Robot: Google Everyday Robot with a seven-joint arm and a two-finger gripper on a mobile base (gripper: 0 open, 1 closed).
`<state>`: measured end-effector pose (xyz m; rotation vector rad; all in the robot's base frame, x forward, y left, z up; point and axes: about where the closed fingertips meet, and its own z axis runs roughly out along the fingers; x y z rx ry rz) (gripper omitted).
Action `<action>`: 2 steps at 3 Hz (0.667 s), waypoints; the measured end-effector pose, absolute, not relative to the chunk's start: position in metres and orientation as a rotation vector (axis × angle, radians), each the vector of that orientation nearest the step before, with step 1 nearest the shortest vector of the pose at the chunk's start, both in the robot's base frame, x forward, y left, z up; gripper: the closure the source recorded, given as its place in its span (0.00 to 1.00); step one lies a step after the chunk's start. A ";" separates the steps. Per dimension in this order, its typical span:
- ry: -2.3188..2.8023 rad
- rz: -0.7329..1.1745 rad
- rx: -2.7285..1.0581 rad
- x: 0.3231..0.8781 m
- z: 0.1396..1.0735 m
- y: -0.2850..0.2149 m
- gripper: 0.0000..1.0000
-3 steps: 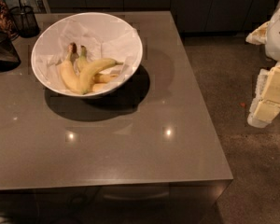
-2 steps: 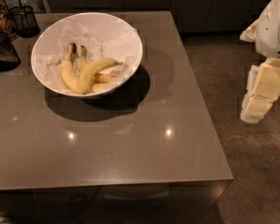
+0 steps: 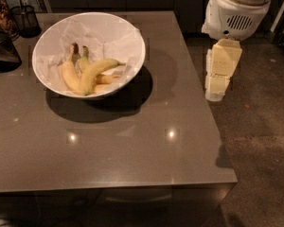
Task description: Pick banana from white bowl
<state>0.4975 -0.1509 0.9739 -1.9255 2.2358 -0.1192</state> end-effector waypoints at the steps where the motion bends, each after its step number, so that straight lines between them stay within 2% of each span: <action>1: 2.167 -0.122 -2.019 0.523 0.970 -0.116 0.00; 2: 2.131 -0.132 -2.004 0.532 0.971 -0.107 0.00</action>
Offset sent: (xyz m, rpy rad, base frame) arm 0.0223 0.0301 -0.0036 -0.0146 0.0045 0.0665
